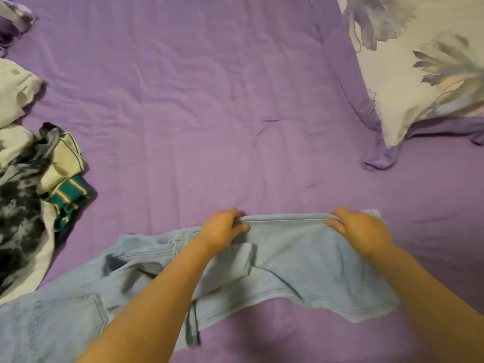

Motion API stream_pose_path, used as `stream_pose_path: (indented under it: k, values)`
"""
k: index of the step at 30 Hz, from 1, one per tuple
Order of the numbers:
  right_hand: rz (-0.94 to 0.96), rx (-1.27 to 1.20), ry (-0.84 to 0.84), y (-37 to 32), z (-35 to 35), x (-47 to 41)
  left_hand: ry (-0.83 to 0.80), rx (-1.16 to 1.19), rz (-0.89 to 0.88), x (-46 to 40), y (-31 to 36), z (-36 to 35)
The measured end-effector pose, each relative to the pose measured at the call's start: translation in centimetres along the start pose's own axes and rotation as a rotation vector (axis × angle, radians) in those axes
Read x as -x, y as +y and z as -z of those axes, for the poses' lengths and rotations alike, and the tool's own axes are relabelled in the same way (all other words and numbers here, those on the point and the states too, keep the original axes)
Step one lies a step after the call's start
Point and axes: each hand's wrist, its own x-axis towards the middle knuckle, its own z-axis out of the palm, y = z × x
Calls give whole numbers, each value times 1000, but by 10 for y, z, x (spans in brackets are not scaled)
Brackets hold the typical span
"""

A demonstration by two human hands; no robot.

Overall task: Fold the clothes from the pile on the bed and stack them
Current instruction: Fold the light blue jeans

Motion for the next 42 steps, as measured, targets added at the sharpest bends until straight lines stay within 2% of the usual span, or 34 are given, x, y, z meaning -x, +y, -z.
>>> stream_pose_path:
  k: [2,4,6,9,11,14,18,21,23,25,27,29,32,35,37,38,40,42]
  values:
    - [-21,112,144,15,20,-10,71,-66,0,-11,17,-1]
    - [32,231,208,21,32,-26,112,-136,11,-23,33,-3]
    - [87,335,111,27,37,-40,34,-115,-2,-34,48,-9]
    - [43,361,-81,49,34,-47,-37,-73,-48,-46,74,-19]
    - [12,339,-87,66,32,-45,-58,-46,-97,-54,95,-27]
    - [-74,205,94,84,35,-44,-72,-39,-163,-67,125,-35]
    - [-156,207,374,103,41,-42,-29,-161,-162,-85,152,-45]
    - [-167,59,546,108,34,-31,194,-418,-82,-88,165,-56]
    - [-196,-3,489,106,17,-16,347,-460,-53,-80,173,-64]
    - [-308,-140,370,102,-8,1,420,-404,-134,-69,174,-77]
    - [-415,-328,330,100,-29,19,254,-320,-295,-55,173,-96]
    - [-486,-491,364,101,-44,30,55,-265,-399,-36,170,-118]
    - [-614,-883,337,105,-50,31,61,50,-318,-16,174,-136]
    - [-594,-1052,327,113,-46,30,-7,199,-245,-8,186,-138]
    - [-582,-1009,329,122,-40,31,-23,107,-258,-6,192,-139]
    - [-583,-922,321,127,-37,33,15,-15,-251,-5,190,-140]
    - [-577,-740,322,135,-34,38,103,-301,-180,-1,180,-139]
    - [-536,-567,359,134,-35,45,80,-431,-66,5,166,-137]
